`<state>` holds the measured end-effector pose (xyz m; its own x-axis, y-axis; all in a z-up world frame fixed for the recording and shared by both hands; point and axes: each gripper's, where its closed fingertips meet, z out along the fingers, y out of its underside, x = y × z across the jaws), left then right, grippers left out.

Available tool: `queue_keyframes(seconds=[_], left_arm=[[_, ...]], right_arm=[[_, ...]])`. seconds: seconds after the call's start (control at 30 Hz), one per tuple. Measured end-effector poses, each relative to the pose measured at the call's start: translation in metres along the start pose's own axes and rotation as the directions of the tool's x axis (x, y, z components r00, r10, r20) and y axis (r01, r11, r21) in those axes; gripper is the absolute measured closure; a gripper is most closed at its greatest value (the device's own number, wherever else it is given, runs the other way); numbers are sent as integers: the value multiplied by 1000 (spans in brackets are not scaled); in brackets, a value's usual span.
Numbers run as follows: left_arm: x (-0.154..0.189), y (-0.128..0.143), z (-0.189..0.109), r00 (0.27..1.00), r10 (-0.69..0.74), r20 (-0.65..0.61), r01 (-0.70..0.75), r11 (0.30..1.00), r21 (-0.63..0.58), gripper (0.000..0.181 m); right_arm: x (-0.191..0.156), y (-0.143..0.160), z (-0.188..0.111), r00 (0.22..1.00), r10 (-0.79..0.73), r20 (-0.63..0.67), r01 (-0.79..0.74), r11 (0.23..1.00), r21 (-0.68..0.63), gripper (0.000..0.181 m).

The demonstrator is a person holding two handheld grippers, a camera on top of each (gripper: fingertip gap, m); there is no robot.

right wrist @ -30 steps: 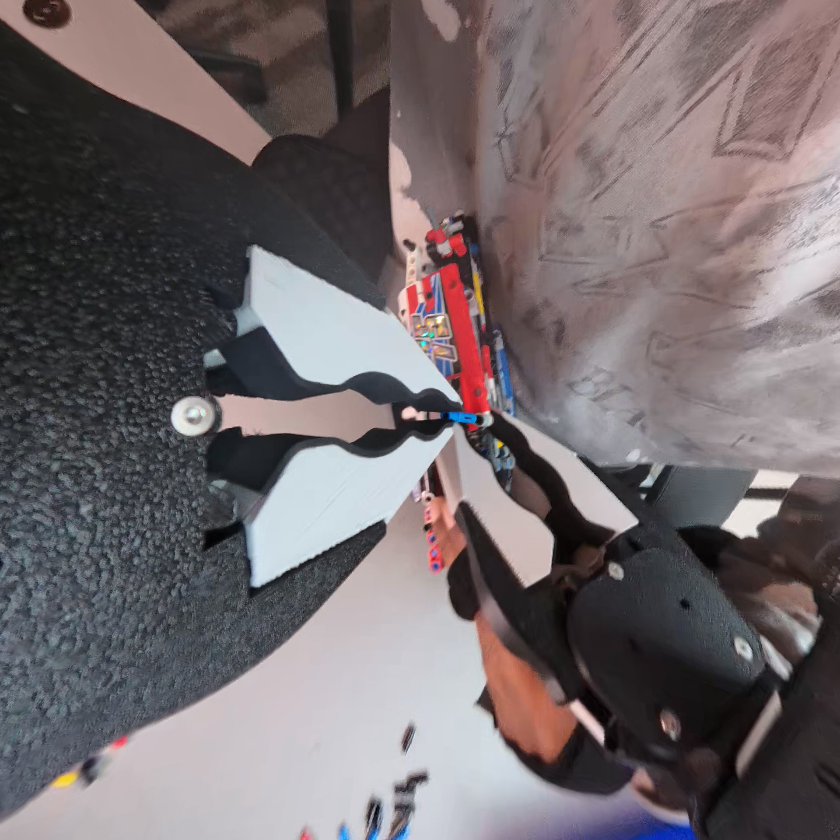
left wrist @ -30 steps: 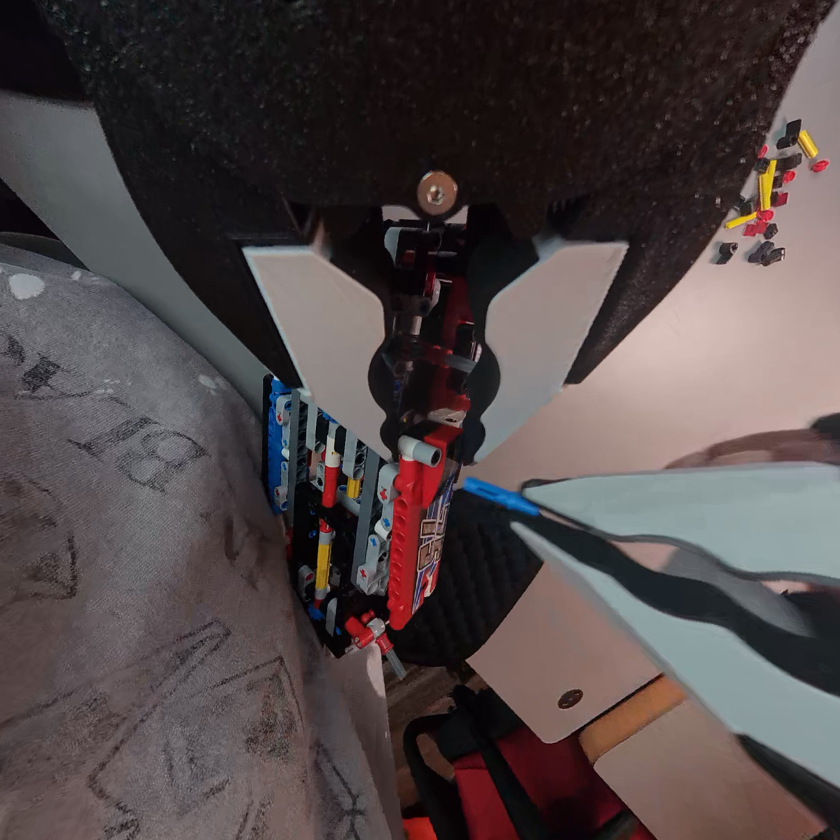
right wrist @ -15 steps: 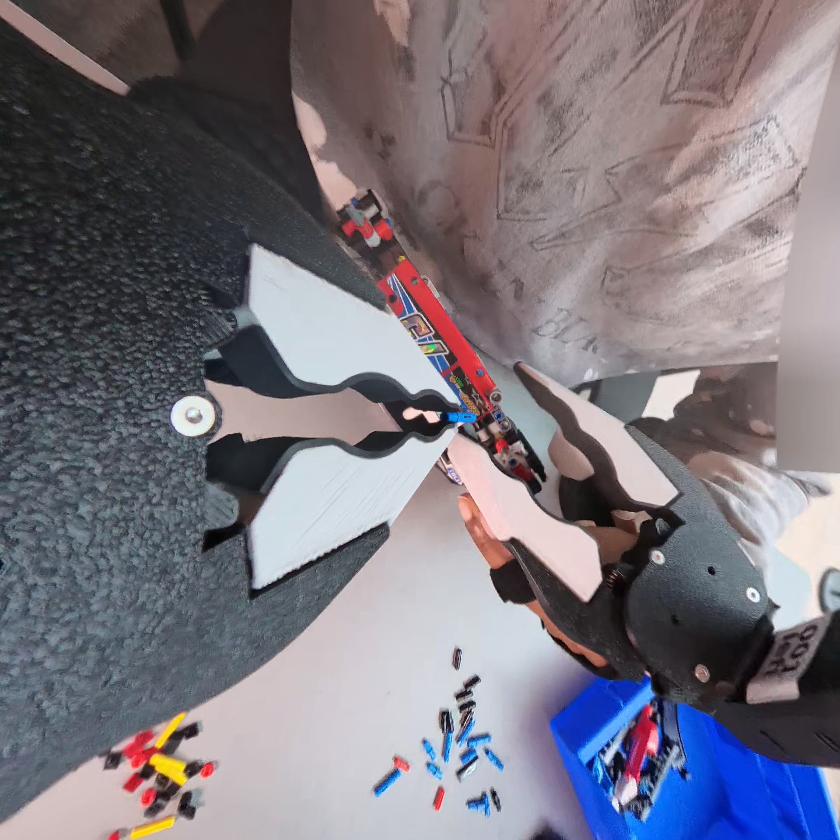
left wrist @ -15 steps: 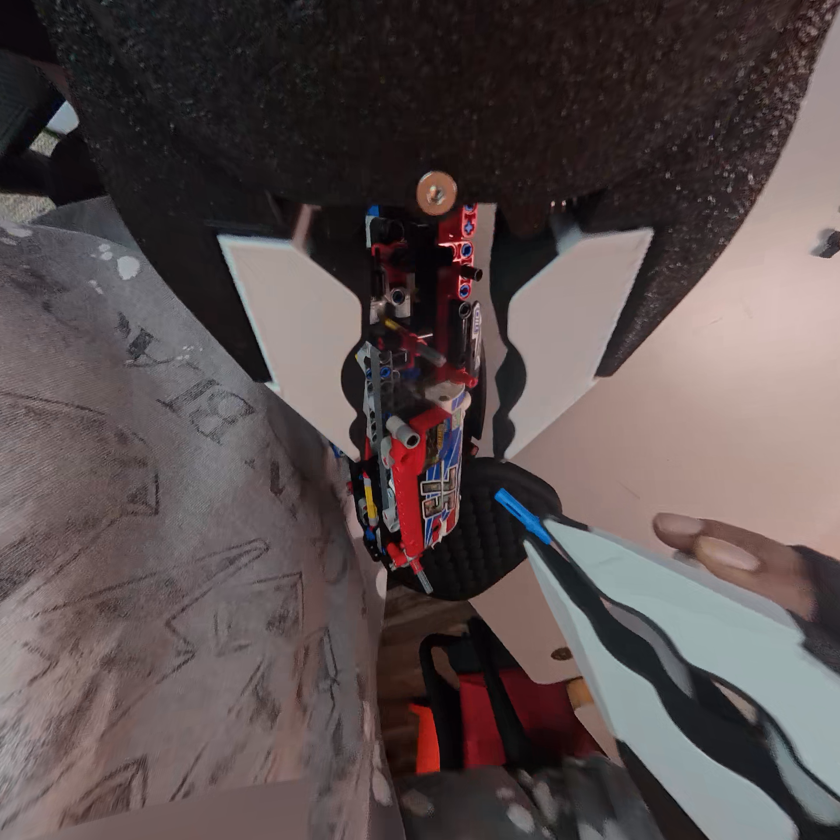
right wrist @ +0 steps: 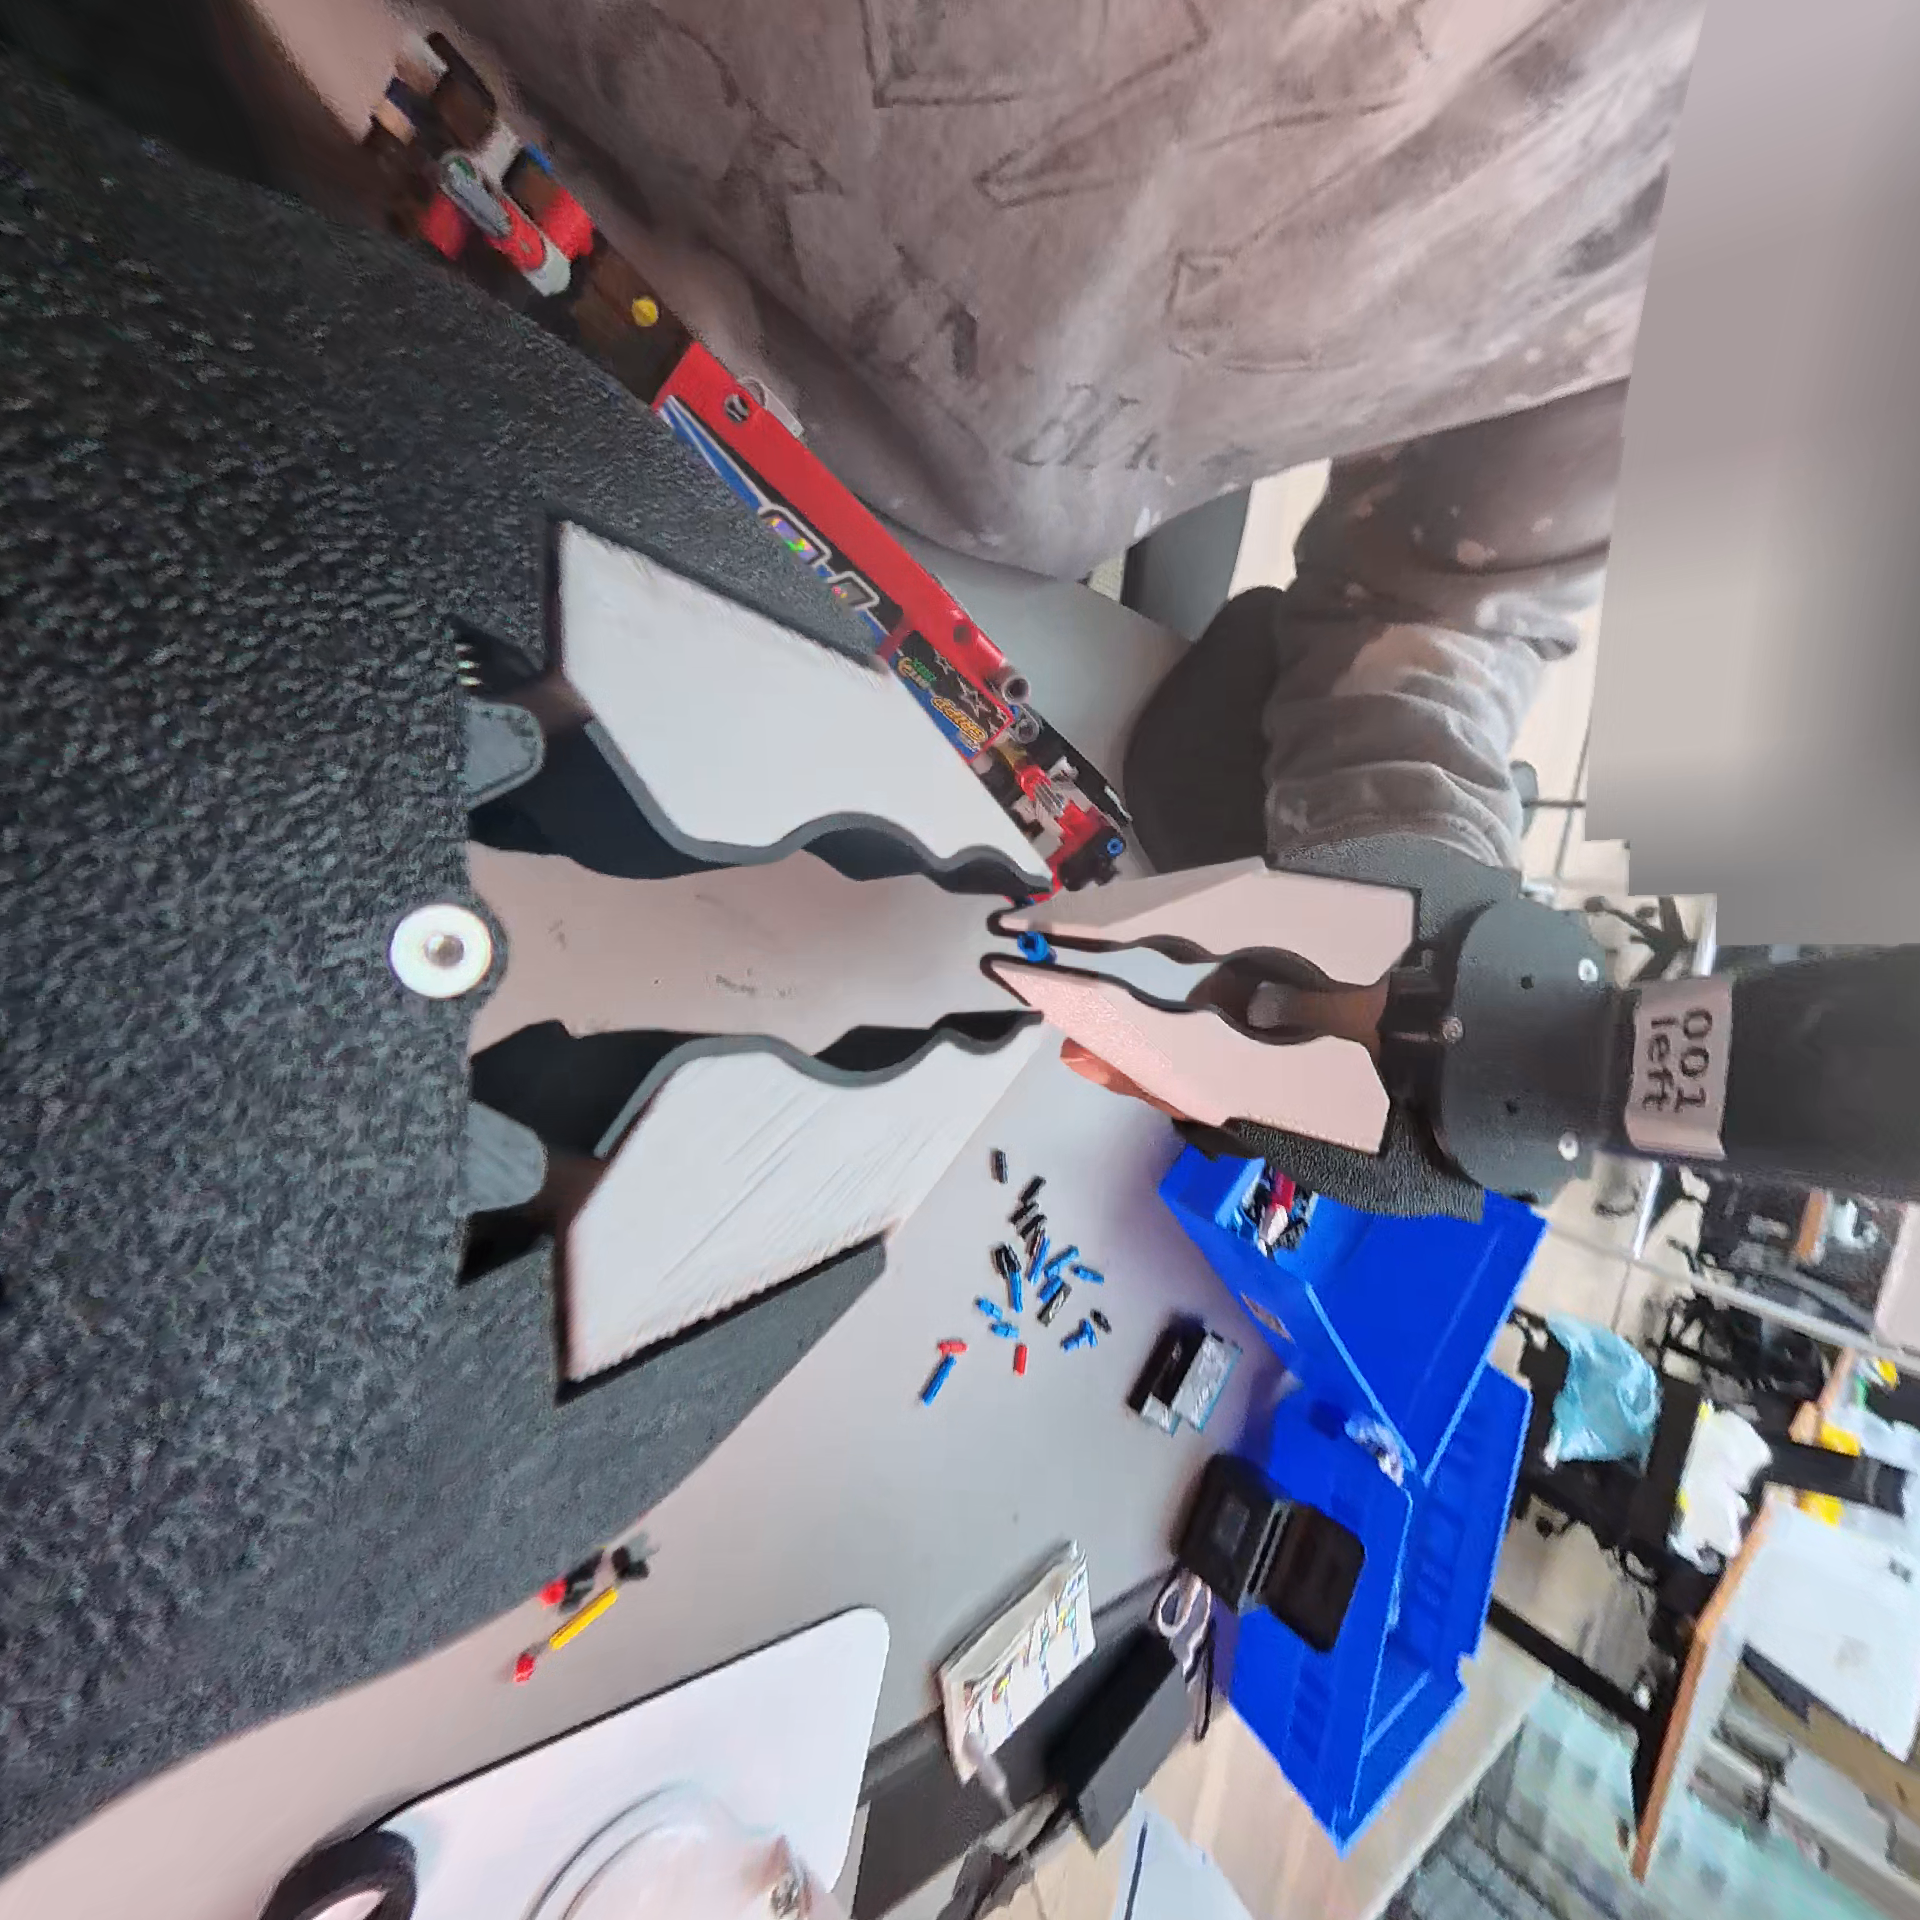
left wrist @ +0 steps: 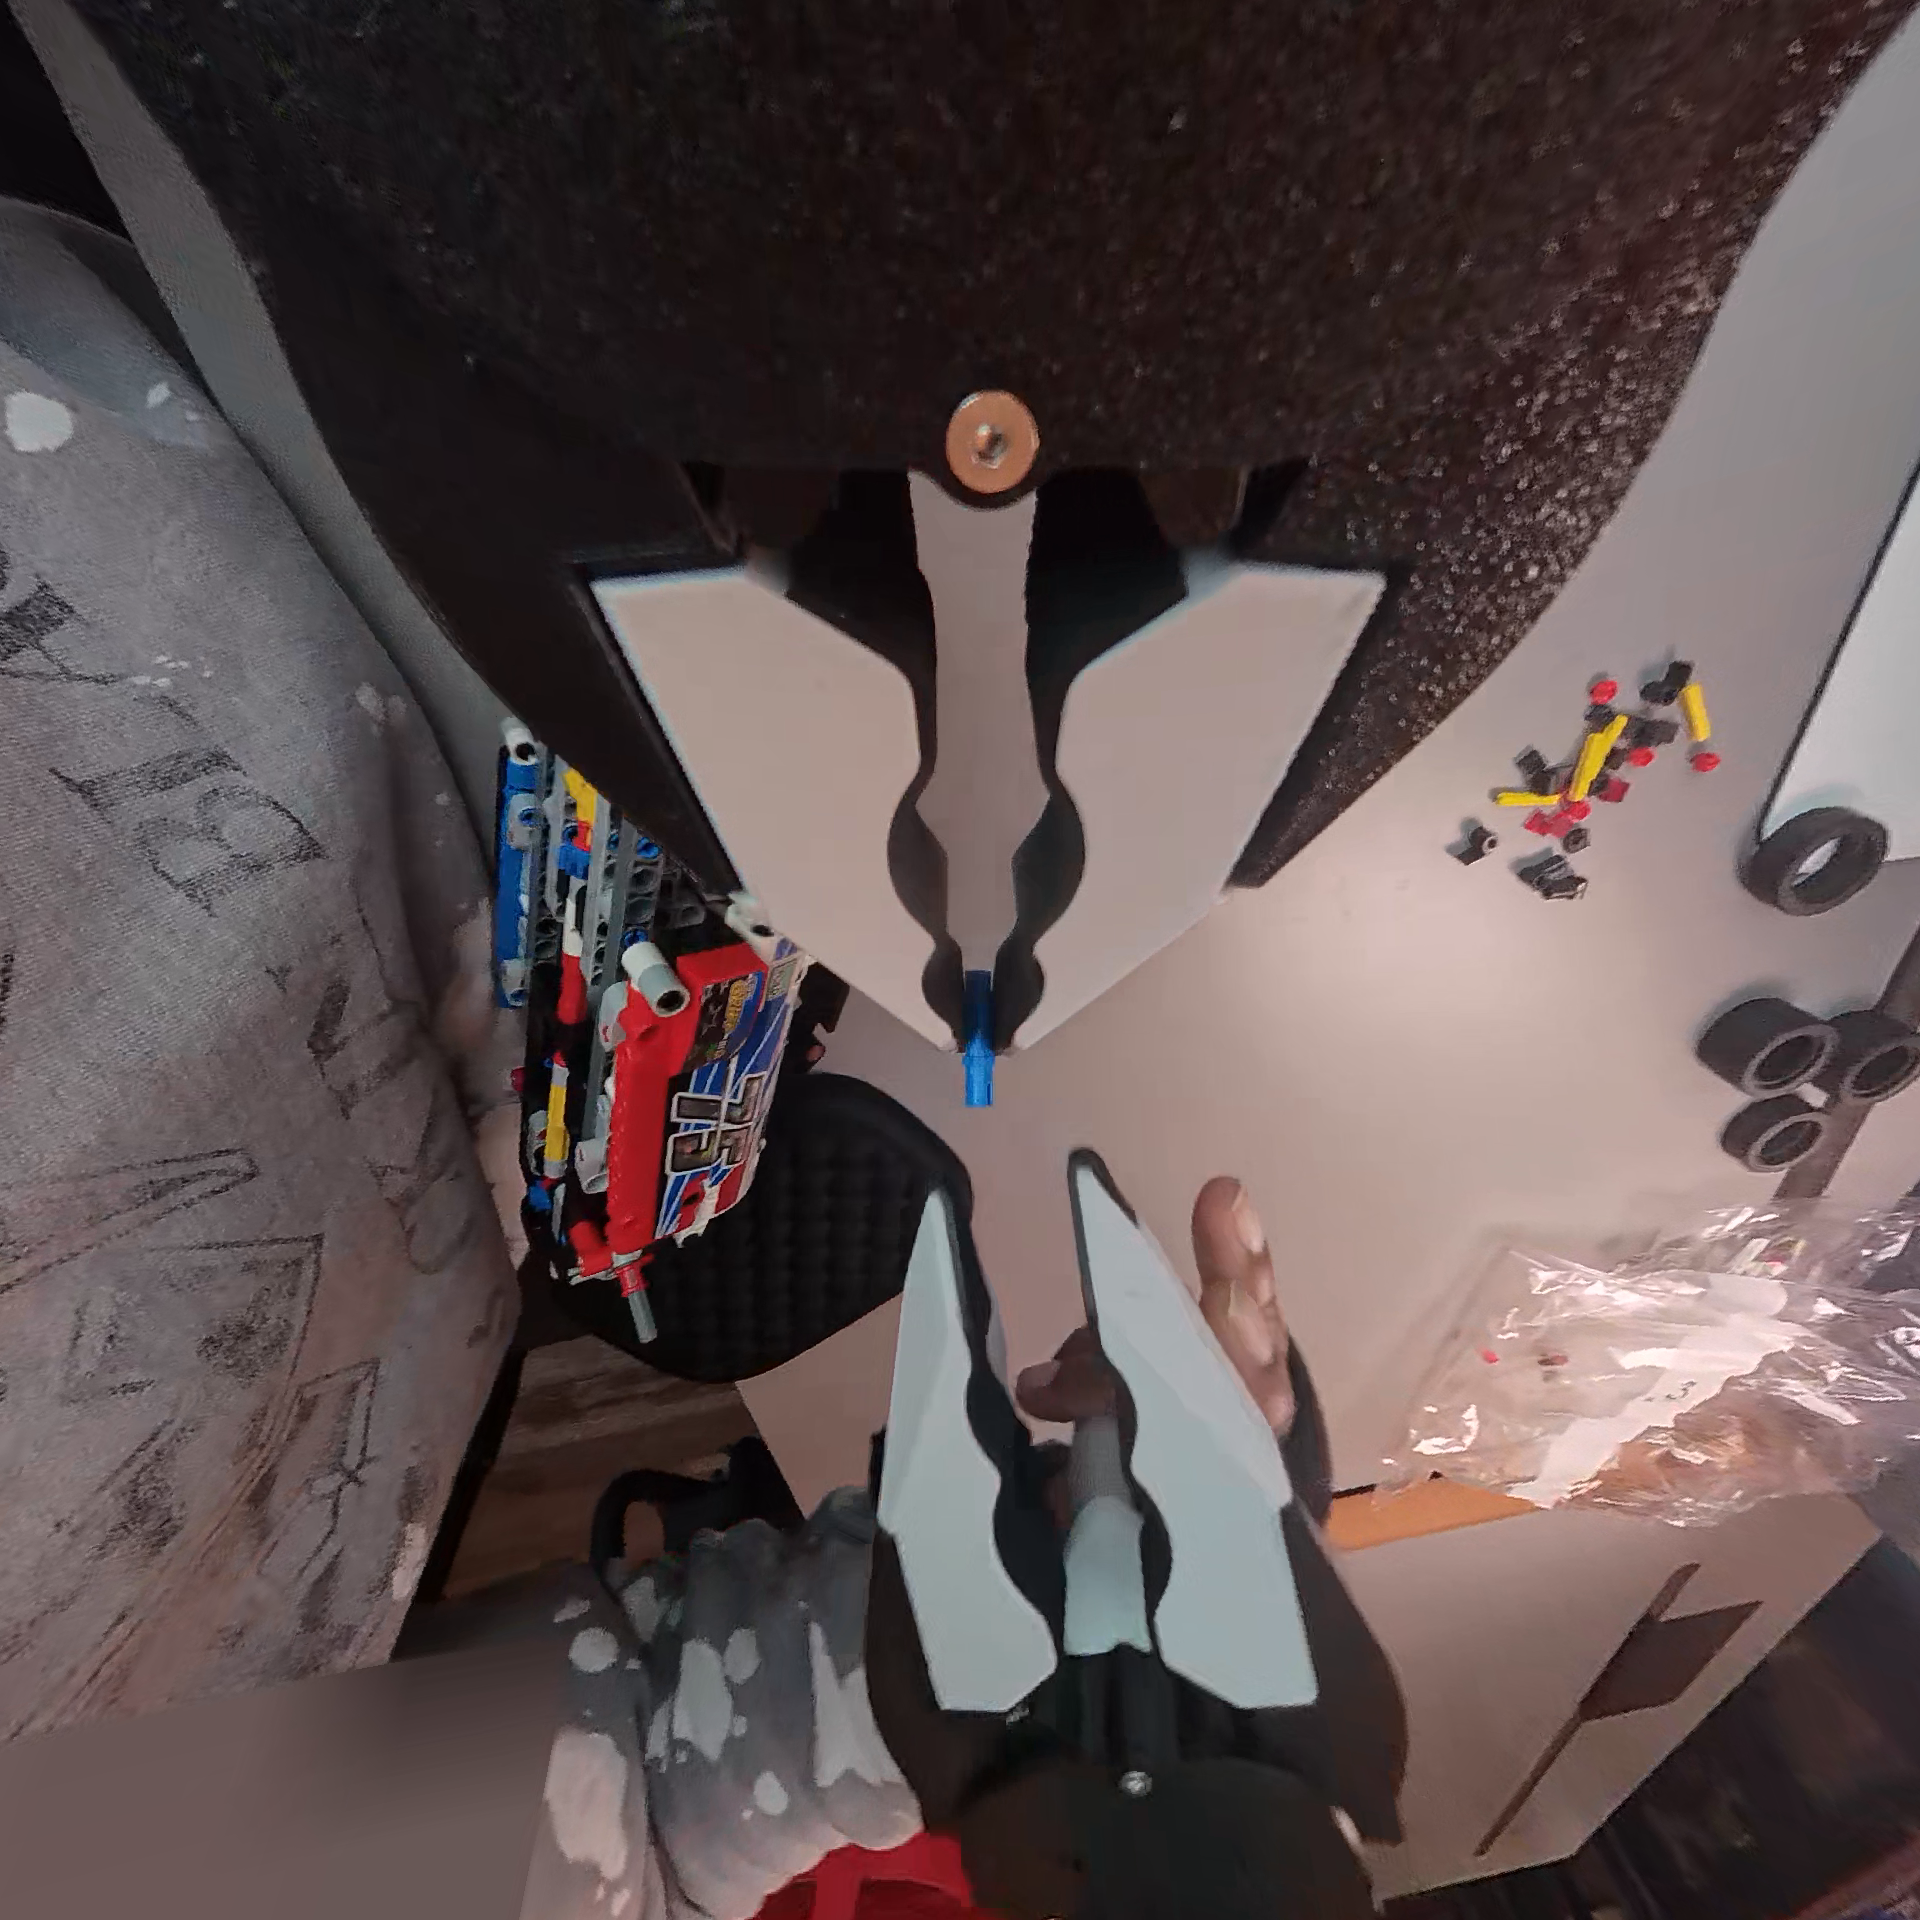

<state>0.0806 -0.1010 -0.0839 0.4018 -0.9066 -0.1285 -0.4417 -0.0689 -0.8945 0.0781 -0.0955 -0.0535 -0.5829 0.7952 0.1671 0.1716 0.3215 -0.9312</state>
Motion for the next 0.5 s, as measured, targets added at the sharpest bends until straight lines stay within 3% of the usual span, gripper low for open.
queue_keyframes(seconds=[0.1,0.2,0.27,0.4,0.5], left_arm=[[-39,18,-20,982,-29,185,39,998,-46,178],[-92,60,-50,898,-49,437,126,981,-148,178],[-116,92,-66,840,-71,537,207,958,-197,179],[-133,137,-69,797,-190,573,365,908,-207,178],[-143,170,-78,745,-150,650,437,845,-307,178]], right_arm=[[0,2,-15,995,75,-72,-74,997,8,144],[-21,18,-21,980,190,-62,-194,979,-69,134],[-32,27,-19,969,233,-86,-242,964,-108,134],[-65,41,-6,922,385,-26,-382,900,-211,132],[-80,52,5,899,437,1,-416,857,-302,129]])
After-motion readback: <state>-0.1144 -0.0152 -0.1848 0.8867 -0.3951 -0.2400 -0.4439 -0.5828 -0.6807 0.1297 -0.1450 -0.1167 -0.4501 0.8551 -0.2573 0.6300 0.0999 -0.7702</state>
